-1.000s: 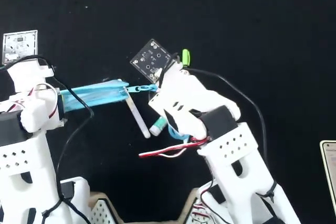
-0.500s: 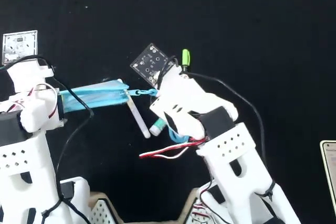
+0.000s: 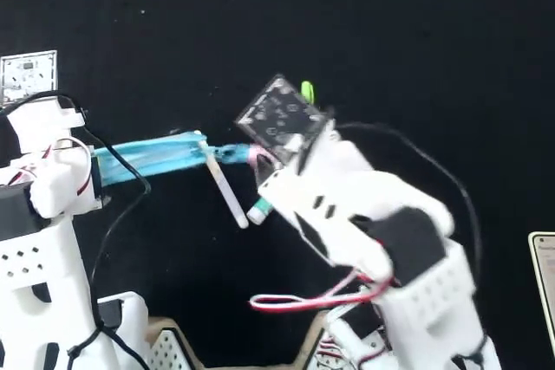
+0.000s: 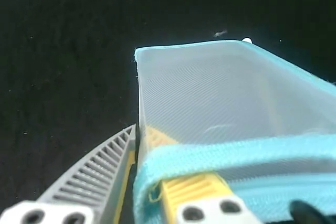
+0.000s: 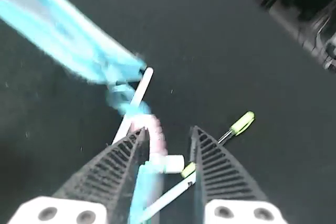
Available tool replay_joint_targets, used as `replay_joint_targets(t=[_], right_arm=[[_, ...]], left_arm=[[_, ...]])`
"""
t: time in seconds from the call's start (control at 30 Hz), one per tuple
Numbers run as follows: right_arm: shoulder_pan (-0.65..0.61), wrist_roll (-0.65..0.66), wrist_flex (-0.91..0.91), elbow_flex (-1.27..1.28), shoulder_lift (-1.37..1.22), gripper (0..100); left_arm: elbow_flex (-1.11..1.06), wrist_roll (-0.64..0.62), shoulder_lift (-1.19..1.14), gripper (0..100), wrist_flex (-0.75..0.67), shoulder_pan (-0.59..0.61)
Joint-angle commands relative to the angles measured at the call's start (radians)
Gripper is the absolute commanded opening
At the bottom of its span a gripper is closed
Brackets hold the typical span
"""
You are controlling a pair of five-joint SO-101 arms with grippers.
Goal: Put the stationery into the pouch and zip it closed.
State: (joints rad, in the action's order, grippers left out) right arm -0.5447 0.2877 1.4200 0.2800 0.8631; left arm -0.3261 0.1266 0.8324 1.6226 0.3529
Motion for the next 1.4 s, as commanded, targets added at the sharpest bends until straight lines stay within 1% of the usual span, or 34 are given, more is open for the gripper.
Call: replay_joint_targets(t=[0.0,0.13,0.27,0.47,0.53,0.63,0.83,0.9,1.0,1.13,1.23,1.37], right_arm=[[-0.011,-0.015,0.032,-0.124,0.018,10.9],[-0.009,-0.015,0.028,-0.120,0.015,10.9],[-0.005,-0.038,-0.018,-0.013,-0.044,10.9],[0.130,-0.144,-0.215,0.194,-0.140,10.9],[0.164,-0.163,-0.267,0.257,-0.150,10.9],[0.169,-0.158,-0.341,0.340,-0.151,10.9],[0.124,-0.166,-0.546,0.498,-0.153,10.9],[0.107,-0.199,-0.620,0.561,-0.153,10.9],[0.058,-0.236,-0.690,0.636,-0.154,10.9],[-0.020,-0.229,-0.758,0.680,-0.183,10.9],[-0.054,-0.235,-0.783,0.668,-0.262,11.0],[-0.107,-0.235,-0.786,0.604,-0.430,11.0]], left_arm=[[-0.001,-0.006,0.003,3,-0.006,0.010],[-0.002,-0.006,0.003,3,-0.006,0.010],[-0.002,-0.006,0.003,3,-0.006,0.010],[-0.027,-0.006,0.003,3,0.015,0.013],[-0.035,-0.006,0.003,3,0.023,0.054],[-0.027,-0.006,0.003,3,0.006,0.136],[0.024,-0.006,0.003,3,-0.040,0.274],[0.027,-0.006,0.000,3,-0.041,0.305],[0.021,-0.006,-0.006,3,-0.041,0.328],[0.025,-0.006,0.002,3,-0.040,0.340],[0.025,-0.006,0.003,3,-0.037,0.338],[0.021,-0.006,-0.006,3,-0.040,0.338]])
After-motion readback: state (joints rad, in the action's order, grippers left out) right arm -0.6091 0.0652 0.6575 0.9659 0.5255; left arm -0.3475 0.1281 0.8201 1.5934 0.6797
